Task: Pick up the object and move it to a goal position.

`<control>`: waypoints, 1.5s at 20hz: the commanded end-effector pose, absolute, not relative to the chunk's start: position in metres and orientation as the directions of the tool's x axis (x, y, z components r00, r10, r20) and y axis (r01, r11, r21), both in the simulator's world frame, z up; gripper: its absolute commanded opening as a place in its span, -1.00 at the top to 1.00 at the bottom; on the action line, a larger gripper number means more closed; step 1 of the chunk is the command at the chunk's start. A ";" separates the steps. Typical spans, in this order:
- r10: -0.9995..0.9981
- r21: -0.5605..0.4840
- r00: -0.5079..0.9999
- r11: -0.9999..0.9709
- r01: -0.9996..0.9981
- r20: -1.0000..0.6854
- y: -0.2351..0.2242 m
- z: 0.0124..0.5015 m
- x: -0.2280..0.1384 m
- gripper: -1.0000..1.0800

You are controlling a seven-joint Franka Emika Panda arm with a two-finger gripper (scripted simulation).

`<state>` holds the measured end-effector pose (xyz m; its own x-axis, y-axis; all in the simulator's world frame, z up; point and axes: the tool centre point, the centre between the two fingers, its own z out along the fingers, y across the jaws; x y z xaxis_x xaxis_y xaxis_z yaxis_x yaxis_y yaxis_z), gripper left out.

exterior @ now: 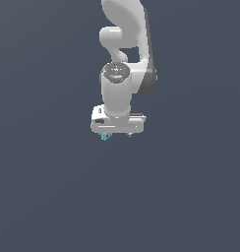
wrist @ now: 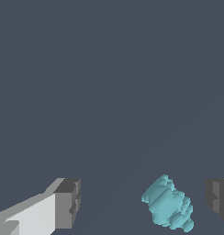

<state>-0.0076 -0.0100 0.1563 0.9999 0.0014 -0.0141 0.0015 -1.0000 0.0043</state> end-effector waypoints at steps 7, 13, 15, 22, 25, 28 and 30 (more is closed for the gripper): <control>0.001 0.004 1.000 -1.000 0.001 -0.014 -0.010 0.156 -0.008 -0.92; 0.000 0.004 1.000 -1.000 0.000 -0.012 -0.012 0.157 -0.007 -0.92; -0.006 0.001 1.000 -1.000 -0.006 -0.007 -0.017 0.160 -0.005 -0.92; -0.023 -0.005 1.000 -1.000 -0.023 0.009 -0.031 0.168 -0.001 -0.92; -0.018 -0.005 1.000 -1.000 -0.018 0.008 -0.031 0.168 -0.001 -0.92; -0.004 -0.004 1.000 -1.000 -0.004 0.008 -0.032 0.166 -0.003 -0.92; 0.012 -0.004 1.000 -1.000 0.012 0.008 -0.034 0.165 -0.004 -0.92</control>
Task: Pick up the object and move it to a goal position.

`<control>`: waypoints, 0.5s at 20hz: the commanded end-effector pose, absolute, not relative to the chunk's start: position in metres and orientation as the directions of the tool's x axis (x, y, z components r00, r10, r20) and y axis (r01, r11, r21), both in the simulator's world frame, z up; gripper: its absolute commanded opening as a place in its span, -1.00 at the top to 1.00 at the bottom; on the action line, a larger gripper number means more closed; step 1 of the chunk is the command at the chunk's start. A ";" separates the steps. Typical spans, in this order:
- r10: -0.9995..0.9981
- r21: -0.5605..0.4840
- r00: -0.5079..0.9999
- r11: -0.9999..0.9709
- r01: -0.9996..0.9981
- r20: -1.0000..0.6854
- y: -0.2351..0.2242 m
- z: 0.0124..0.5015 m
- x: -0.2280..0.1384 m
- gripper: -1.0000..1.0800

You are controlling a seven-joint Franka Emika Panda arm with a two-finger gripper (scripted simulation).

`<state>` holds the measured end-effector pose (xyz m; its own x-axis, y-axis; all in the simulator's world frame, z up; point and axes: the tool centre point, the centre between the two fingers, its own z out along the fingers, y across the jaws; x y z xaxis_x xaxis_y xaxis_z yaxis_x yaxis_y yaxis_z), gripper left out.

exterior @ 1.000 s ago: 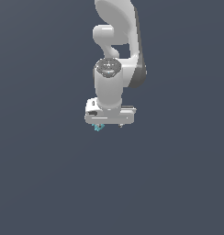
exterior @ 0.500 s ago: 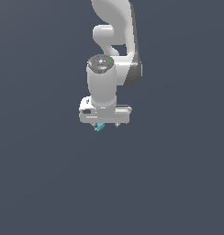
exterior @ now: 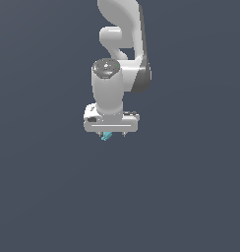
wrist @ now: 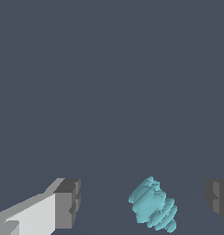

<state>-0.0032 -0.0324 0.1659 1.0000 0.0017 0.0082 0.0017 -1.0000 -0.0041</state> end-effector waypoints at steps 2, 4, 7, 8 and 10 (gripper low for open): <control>0.032 -0.003 0.999 -0.999 0.032 0.008 -0.035 0.163 -0.007 -0.92; 0.057 -0.003 0.998 -0.998 0.057 0.007 -0.037 0.160 -0.009 -0.92; 0.103 -0.002 0.995 -0.995 0.103 0.007 -0.041 0.155 -0.015 -0.92; 0.121 -0.001 0.993 -0.993 0.121 0.006 -0.042 0.153 -0.017 -0.92; 0.160 0.000 0.987 -0.987 0.160 0.006 -0.045 0.149 -0.021 -0.92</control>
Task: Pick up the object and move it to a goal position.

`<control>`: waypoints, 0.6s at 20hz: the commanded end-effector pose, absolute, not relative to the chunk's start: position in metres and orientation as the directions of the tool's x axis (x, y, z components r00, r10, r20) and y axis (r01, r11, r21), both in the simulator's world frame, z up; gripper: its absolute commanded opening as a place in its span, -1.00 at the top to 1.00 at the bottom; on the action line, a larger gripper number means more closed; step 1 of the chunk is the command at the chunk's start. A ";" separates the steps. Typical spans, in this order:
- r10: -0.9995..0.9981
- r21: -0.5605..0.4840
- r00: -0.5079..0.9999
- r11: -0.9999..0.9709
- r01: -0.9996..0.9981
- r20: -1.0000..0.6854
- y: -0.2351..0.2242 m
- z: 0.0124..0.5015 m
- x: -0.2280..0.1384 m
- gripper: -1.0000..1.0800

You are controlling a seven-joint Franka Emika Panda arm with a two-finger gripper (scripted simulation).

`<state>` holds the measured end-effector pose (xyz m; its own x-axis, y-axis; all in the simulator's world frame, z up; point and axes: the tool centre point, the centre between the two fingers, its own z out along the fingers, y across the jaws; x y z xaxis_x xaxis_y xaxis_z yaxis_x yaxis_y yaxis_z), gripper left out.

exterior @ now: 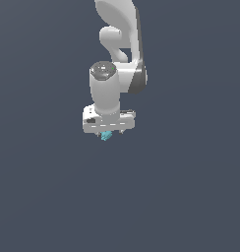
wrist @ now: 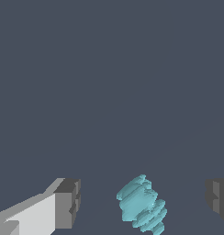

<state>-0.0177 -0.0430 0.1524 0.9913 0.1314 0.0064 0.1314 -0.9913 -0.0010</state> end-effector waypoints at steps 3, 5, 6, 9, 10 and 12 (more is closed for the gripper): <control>0.226 0.001 0.974 -0.974 0.226 0.005 -0.050 0.143 -0.029 -0.92; 0.273 0.001 0.962 -0.962 0.273 0.004 -0.054 0.138 -0.035 -0.92; 0.296 0.001 0.955 -0.955 0.296 0.004 -0.055 0.136 -0.038 -0.92; 0.365 0.002 0.931 -0.931 0.365 0.003 -0.060 0.129 -0.046 -0.92; 0.388 0.002 0.922 -0.922 0.388 0.002 -0.061 0.127 -0.050 -0.92; 0.432 0.002 0.902 -0.902 0.432 0.002 -0.064 0.123 -0.056 -0.92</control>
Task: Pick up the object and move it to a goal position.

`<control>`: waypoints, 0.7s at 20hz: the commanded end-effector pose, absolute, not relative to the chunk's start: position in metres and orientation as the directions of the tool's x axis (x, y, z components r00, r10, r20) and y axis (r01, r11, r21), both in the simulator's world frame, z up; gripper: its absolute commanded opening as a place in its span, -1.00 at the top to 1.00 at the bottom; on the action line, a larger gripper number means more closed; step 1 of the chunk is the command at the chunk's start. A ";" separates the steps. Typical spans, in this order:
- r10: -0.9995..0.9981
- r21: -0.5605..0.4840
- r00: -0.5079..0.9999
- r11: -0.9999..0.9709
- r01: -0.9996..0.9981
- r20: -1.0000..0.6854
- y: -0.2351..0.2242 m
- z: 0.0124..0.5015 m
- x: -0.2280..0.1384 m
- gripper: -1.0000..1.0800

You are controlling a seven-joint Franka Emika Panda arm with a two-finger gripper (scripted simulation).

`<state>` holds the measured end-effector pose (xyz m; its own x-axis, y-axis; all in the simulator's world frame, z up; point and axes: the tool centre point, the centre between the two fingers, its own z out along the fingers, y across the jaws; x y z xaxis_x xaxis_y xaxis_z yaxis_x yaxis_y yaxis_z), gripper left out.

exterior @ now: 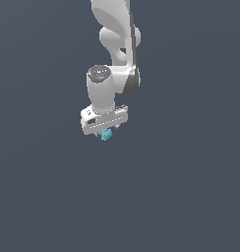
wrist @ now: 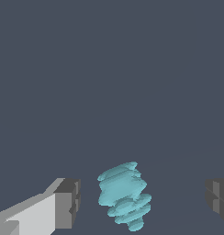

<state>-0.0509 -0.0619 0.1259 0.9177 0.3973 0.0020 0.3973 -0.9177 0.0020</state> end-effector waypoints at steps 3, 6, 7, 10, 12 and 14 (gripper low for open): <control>0.497 0.002 0.868 -0.868 0.497 0.001 -0.068 0.116 -0.065 -0.92; 0.558 0.002 0.830 -0.830 0.558 0.000 -0.072 0.110 -0.074 -0.92; 0.576 0.002 0.817 -0.817 0.576 0.000 -0.073 0.108 -0.077 -0.92; 0.623 0.001 0.782 -0.782 0.623 0.000 -0.075 0.104 -0.085 -0.92; 0.649 0.001 0.761 -0.761 0.649 0.000 -0.077 0.101 -0.089 -0.92; 0.670 0.001 0.742 -0.742 0.670 0.000 -0.078 0.099 -0.093 -0.92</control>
<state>-0.0899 -0.0768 0.1006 0.7585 0.6517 -0.0004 0.6517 -0.7585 0.0006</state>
